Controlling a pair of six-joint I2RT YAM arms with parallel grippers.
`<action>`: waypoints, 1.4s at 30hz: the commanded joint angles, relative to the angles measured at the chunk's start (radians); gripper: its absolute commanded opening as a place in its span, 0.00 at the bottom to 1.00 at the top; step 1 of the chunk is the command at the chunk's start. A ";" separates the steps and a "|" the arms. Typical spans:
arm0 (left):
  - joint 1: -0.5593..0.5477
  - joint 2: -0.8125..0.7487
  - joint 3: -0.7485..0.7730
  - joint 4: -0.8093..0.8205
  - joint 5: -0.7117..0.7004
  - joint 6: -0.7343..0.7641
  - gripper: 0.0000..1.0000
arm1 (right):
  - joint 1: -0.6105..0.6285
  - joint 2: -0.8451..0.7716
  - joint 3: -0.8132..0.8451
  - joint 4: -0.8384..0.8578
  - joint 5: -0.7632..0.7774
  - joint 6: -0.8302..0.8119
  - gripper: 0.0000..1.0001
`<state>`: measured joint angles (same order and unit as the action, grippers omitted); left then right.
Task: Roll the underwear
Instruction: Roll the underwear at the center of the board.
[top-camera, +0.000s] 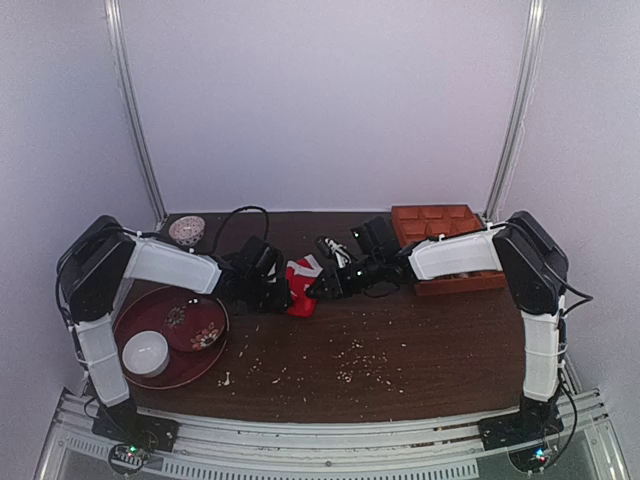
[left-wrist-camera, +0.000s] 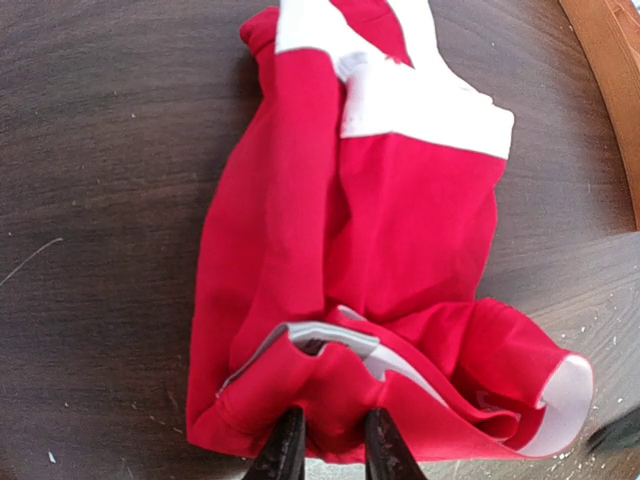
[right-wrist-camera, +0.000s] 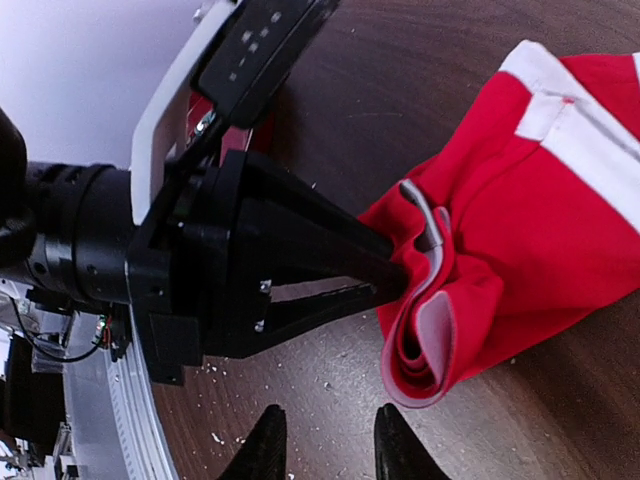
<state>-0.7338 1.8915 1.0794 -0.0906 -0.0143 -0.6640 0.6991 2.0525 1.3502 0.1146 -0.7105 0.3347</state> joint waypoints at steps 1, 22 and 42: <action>0.013 0.019 0.013 -0.008 -0.004 -0.006 0.22 | 0.013 -0.014 0.000 -0.046 0.089 -0.057 0.30; 0.011 -0.002 0.007 -0.008 -0.004 -0.004 0.22 | -0.013 0.138 0.174 -0.103 0.148 0.048 0.12; 0.012 -0.028 0.002 -0.014 -0.003 -0.002 0.22 | 0.040 0.250 0.251 -0.071 0.016 0.082 0.10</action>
<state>-0.7334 1.8893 1.0794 -0.0917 -0.0143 -0.6643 0.7086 2.2654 1.5681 0.0212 -0.6395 0.3939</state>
